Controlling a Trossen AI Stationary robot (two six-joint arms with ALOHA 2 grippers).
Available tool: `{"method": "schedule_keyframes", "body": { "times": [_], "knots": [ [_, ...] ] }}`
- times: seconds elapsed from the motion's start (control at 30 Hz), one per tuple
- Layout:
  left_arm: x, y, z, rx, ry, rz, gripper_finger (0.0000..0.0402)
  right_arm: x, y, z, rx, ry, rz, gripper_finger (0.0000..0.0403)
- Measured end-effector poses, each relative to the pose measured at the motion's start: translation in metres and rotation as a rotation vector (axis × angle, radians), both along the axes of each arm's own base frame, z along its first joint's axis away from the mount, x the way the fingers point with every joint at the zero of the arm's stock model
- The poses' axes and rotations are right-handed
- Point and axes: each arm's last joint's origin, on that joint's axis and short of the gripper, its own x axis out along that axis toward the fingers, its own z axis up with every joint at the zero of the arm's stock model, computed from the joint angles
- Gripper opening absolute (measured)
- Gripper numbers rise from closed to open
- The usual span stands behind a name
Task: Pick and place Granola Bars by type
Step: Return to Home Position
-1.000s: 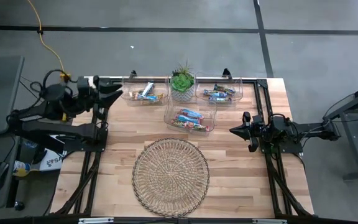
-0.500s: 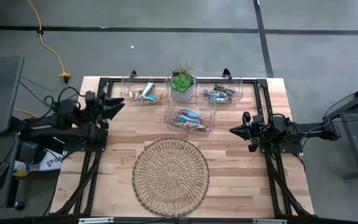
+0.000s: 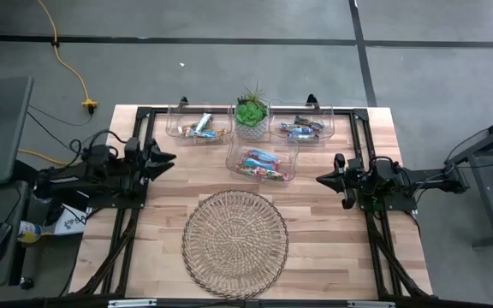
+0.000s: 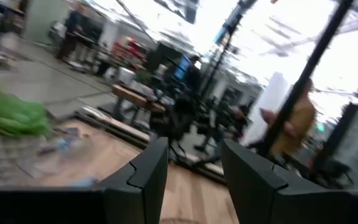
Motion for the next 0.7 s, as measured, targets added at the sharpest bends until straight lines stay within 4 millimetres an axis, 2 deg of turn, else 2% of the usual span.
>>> {"method": "schedule_keyframes", "body": {
  "times": [0.23, 0.47, 0.7],
  "knots": [
    [0.009, -0.003, -0.021, 0.019, 0.05, -0.107, 0.0142, 0.0, 0.0, 0.0, 0.0, -0.001, 0.0, 0.0],
    [0.017, -0.002, -0.044, 0.06, 0.12, -0.102, 0.0109, 0.0, 0.0, 0.0, 0.0, -0.001, 0.0, 0.0],
    [0.022, -0.003, -0.058, 0.066, 0.142, -0.138, 0.0083, 0.0, 0.0, 0.0, 0.0, -0.001, 0.0, 0.0]
  ]
}}
